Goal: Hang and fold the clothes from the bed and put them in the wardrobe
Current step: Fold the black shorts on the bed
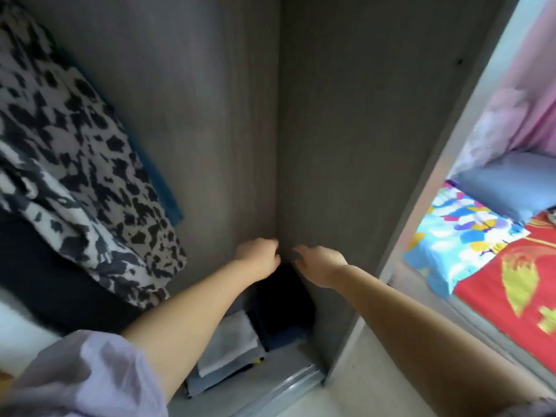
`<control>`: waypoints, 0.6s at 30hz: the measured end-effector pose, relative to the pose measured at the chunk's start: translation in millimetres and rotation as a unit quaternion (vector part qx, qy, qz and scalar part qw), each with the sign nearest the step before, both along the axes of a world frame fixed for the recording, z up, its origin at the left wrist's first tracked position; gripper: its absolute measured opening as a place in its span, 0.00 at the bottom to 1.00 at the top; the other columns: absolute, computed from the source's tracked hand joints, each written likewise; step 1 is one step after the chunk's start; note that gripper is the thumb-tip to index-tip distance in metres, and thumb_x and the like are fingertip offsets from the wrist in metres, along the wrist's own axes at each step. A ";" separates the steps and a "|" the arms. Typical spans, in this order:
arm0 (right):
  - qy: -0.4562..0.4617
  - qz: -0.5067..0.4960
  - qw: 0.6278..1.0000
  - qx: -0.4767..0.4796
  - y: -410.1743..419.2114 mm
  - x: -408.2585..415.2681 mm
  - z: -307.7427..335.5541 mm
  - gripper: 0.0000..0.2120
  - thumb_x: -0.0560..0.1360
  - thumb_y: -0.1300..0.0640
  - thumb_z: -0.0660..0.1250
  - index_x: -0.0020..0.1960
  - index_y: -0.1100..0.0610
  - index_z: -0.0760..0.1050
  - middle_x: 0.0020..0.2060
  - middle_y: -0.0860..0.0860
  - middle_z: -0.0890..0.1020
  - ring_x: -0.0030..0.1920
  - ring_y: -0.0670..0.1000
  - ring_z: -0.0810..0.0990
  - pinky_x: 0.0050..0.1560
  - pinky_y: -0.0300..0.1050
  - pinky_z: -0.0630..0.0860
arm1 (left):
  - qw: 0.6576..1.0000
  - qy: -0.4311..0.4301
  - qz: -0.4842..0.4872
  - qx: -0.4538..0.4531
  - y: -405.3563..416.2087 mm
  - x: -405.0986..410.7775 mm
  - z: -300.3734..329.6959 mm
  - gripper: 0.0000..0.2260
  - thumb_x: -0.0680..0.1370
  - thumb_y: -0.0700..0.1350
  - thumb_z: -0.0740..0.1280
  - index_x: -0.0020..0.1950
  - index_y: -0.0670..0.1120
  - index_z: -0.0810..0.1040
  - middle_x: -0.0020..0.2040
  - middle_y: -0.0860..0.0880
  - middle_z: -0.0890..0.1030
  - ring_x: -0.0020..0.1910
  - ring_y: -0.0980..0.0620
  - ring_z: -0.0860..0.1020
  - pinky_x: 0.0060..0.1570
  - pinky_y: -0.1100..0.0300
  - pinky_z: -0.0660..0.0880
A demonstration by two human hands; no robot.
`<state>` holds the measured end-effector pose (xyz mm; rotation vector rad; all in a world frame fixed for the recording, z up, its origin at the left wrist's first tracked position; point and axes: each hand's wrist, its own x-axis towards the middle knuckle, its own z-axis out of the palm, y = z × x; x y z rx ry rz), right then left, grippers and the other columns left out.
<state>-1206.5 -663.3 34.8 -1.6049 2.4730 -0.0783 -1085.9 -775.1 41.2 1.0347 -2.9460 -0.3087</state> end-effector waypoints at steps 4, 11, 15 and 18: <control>0.011 -0.075 0.997 0.008 81.3 -29.5 -1.4 0.17 0.81 0.49 0.52 0.66 0.54 0.67 0.56 0.58 0.80 0.55 0.61 0.79 0.44 0.49 0.71 | 0.997 -0.012 -0.077 -0.004 66.7 -39.3 2.6 0.11 0.79 0.52 0.59 0.56 0.50 0.76 0.54 0.47 0.80 0.52 0.44 0.78 0.42 0.58 0.69; -0.013 -0.241 0.968 0.062 301.5 -72.8 0.6 0.18 0.81 0.51 0.52 0.68 0.54 0.67 0.63 0.58 0.75 0.61 0.60 0.76 0.55 0.51 0.73 | 0.964 -0.115 -0.241 -0.007 247.6 -115.4 -20.7 0.14 0.79 0.50 0.58 0.58 0.45 0.76 0.60 0.43 0.77 0.59 0.41 0.76 0.52 0.55 0.72; -0.006 -0.318 0.940 0.123 442.9 -78.0 8.4 0.18 0.83 0.57 0.52 0.71 0.56 0.67 0.65 0.53 0.73 0.61 0.58 0.76 0.54 0.52 0.75 | 0.942 -0.101 -0.321 0.001 363.2 -149.3 -23.3 0.14 0.79 0.50 0.59 0.58 0.46 0.77 0.60 0.44 0.79 0.60 0.43 0.76 0.53 0.55 0.72; -0.016 -0.401 0.907 0.126 526.1 -84.4 14.0 0.19 0.82 0.55 0.54 0.73 0.56 0.64 0.64 0.54 0.75 0.60 0.56 0.77 0.53 0.50 0.76 | 0.919 -0.092 -0.384 0.001 432.2 -171.8 -16.9 0.13 0.79 0.49 0.58 0.57 0.45 0.77 0.58 0.44 0.79 0.58 0.43 0.77 0.50 0.55 0.72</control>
